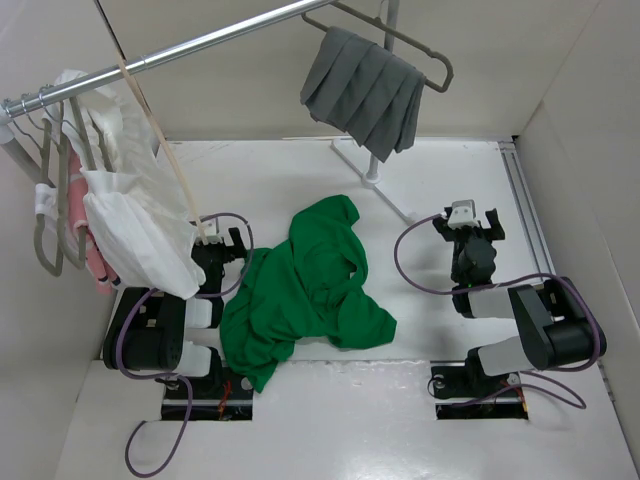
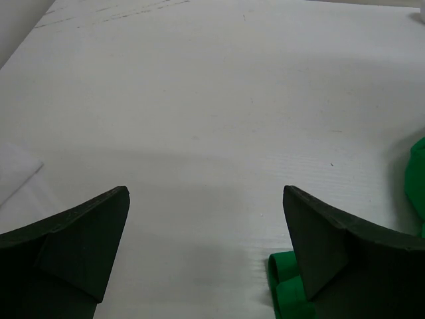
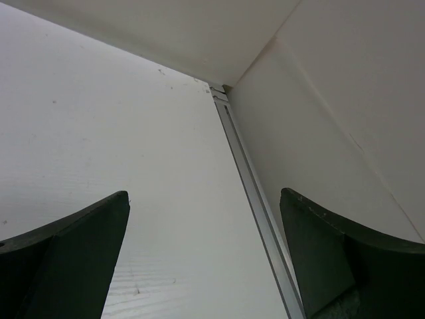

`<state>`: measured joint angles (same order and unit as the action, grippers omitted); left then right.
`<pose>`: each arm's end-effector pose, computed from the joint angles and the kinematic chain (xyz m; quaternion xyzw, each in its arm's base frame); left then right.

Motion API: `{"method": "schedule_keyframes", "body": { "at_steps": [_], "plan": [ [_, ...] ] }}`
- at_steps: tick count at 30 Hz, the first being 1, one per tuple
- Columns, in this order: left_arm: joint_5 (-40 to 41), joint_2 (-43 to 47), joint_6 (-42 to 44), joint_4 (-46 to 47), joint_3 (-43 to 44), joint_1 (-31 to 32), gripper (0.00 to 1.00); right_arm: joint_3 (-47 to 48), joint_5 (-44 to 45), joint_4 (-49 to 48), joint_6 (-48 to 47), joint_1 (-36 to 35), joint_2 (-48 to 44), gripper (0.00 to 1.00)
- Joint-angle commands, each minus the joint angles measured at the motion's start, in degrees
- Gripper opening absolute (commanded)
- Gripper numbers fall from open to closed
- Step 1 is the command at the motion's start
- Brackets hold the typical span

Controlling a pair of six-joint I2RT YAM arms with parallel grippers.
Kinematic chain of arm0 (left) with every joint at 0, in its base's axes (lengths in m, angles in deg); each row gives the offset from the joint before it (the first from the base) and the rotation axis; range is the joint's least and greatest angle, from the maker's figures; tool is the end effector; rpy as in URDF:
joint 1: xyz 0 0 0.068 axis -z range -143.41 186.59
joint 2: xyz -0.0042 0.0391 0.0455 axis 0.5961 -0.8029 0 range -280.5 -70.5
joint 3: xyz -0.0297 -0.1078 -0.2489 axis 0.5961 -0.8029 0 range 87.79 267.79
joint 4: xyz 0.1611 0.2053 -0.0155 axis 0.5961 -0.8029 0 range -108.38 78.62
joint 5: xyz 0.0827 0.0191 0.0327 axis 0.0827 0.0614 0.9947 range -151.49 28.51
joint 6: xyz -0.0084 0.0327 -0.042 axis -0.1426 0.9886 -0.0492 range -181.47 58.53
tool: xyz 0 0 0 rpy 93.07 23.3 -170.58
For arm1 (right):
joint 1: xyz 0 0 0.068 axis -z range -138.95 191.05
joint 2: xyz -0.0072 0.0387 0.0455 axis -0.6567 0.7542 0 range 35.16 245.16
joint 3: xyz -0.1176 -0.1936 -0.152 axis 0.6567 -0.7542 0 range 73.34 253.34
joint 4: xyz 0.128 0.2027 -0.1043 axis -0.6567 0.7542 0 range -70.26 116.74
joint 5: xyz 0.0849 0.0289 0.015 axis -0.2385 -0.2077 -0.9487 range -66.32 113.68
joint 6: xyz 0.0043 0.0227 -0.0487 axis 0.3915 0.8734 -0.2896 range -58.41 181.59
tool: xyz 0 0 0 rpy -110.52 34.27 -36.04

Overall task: Place the t-shirt on the hanger
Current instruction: Grab a hanger with the right arm

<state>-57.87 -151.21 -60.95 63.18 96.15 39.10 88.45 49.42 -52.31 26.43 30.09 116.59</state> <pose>0.2181 -0.0074 0.1631 -0.0044 0.6934 0.0094 0.7205 0.2381 0.0303 0.1849 -0.1042 0.6664 -0.2976 0.6756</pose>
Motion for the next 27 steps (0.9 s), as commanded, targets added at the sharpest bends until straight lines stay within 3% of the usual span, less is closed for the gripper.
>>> {"method": "schedule_keyframes", "body": {
  "at_steps": [1, 3, 7, 12, 13, 14, 15, 16, 19, 20, 22, 24, 27],
  "plan": [
    [-0.6, 1.1, -0.9, 12.2, 0.9, -0.2, 0.99, 1.4, 0.6, -3.3, 0.1, -0.3, 0.2, 0.99],
    [-1.7, 1.1, 0.1, 12.8, 0.9, -0.2, 0.99, 1.4, 0.6, -3.3, 0.1, -0.3, 0.2, 0.99],
    [-16.7, 5.6, 4.1, 21.0, -5.4, -2.4, 0.99, 1.4, 0.6, -3.3, 0.1, -0.3, 0.2, 0.99],
    [-17.2, 5.0, 5.5, 30.7, -11.4, -1.8, 0.99, 1.9, -1.0, -0.6, -0.4, -0.8, -1.4, 0.99],
    [-20.3, 5.8, 6.8, 31.5, -12.1, -1.8, 0.99, 2.7, -1.0, 0.7, -1.2, -0.8, -3.1, 0.99],
    [-28.5, 8.7, 11.4, 31.0, -13.1, -1.8, 0.99, 3.6, -2.0, 3.0, -1.2, -0.8, -4.3, 0.99],
    [-33.2, 10.9, 14.0, 29.9, -15.1, -1.8, 0.99, 5.2, -2.6, 12.2, -1.8, -0.8, -5.7, 0.99],
    [-37.8, 13.4, 17.6, 27.6, -15.9, -1.8, 0.99, 10.1, -3.3, 18.6, -0.6, -0.8, -8.4, 0.99],
    [-49.5, 27.3, 29.2, 6.1, -14.6, -1.2, 0.99, 19.2, -6.4, 41.0, 4.1, -0.8, -9.1, 0.99],
    [-51.0, 34.5, 31.9, -10.8, -12.9, -1.2, 0.99, 22.7, -7.6, 43.7, 2.4, -0.8, -7.5, 0.99],
    [-56.8, 39.6, 39.4, -27.1, -9.3, 0.5, 0.99, 22.8, -7.6, 44.6, 1.1, -2.2, -7.5, 0.99],
    [-59.9, 44.9, 45.7, -37.6, -7.6, 0.5, 0.99, 22.8, -6.9, 44.6, 0.0, -4.1, -7.5, 0.99],
    [-60.9, 50.7, 45.7, -38.9, -9.2, 0.5, 0.99, 25.1, -8.8, 47.0, 0.0, -5.5, -8.2, 0.99]
  ]
}}
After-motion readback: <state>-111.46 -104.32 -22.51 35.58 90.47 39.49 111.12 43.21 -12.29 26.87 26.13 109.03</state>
